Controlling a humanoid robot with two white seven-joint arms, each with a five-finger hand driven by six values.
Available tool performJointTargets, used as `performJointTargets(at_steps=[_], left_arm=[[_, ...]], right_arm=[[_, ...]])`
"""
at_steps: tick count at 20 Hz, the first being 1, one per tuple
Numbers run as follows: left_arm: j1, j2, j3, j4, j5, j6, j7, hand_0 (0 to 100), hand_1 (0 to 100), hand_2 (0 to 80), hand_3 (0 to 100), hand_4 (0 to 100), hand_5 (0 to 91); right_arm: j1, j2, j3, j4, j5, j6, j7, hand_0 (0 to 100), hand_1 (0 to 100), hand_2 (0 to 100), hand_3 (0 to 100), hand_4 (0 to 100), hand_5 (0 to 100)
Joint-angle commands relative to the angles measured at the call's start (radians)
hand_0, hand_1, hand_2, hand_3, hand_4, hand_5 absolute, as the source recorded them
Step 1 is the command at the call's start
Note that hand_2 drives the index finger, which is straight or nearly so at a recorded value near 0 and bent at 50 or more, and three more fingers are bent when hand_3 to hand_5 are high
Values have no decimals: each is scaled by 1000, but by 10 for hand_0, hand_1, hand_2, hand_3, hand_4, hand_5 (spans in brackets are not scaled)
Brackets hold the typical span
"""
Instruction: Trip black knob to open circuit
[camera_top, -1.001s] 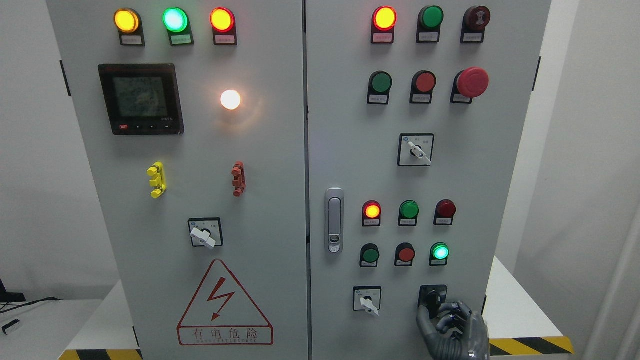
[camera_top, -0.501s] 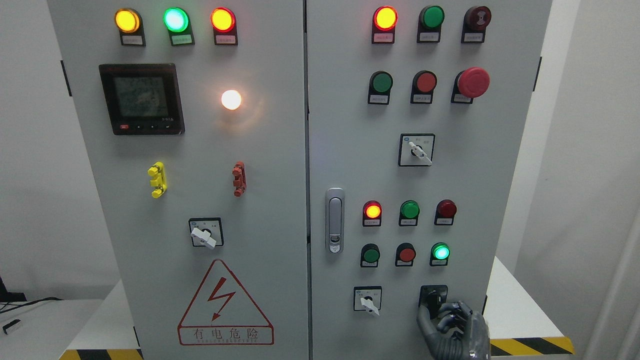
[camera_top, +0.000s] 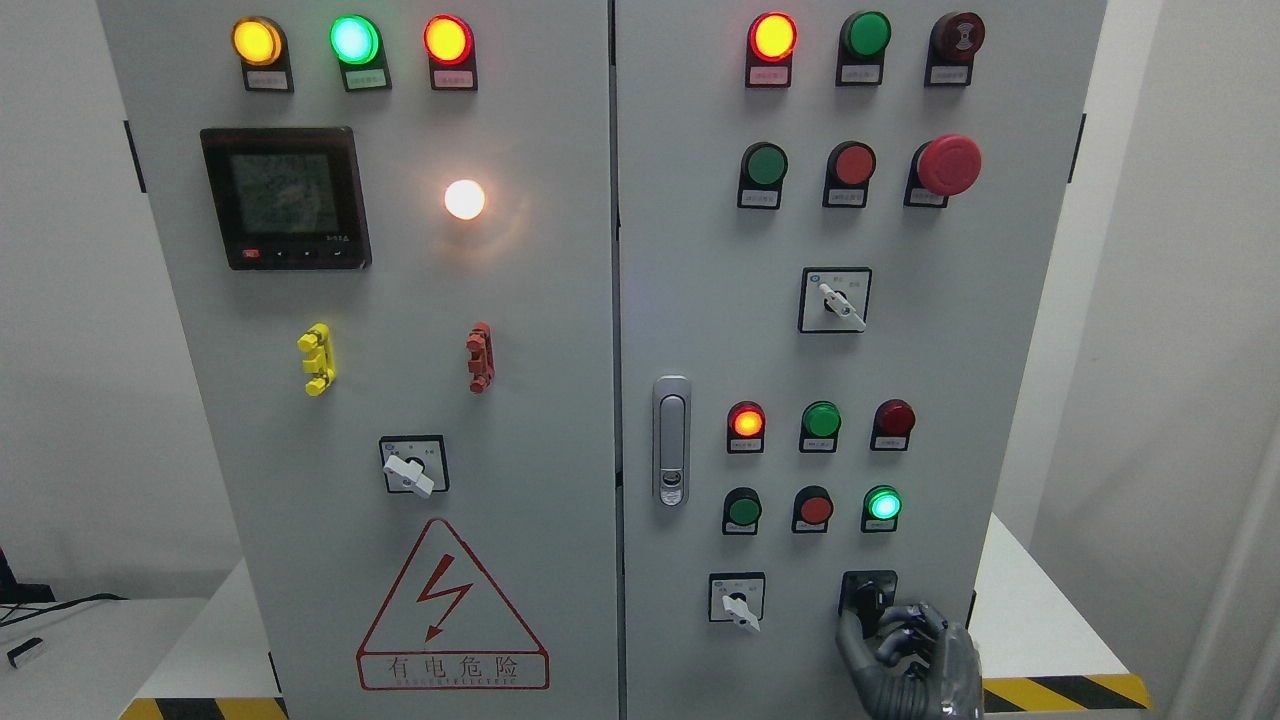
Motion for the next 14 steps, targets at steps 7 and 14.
performJointTargets(at_steps=[7,14], left_arm=[[0,1,0,0,-31,0,-1,120,389,0,0,0,0],[0,1,0,-1,-31,0,-1,120,389,0,0,0,0]], right_arm=[[1,-2,-4,3,19,-3,-4,302,819,520,850,827,932],[1,-2,-3,4,22,-4,-4,302,820,518,848,827,929]])
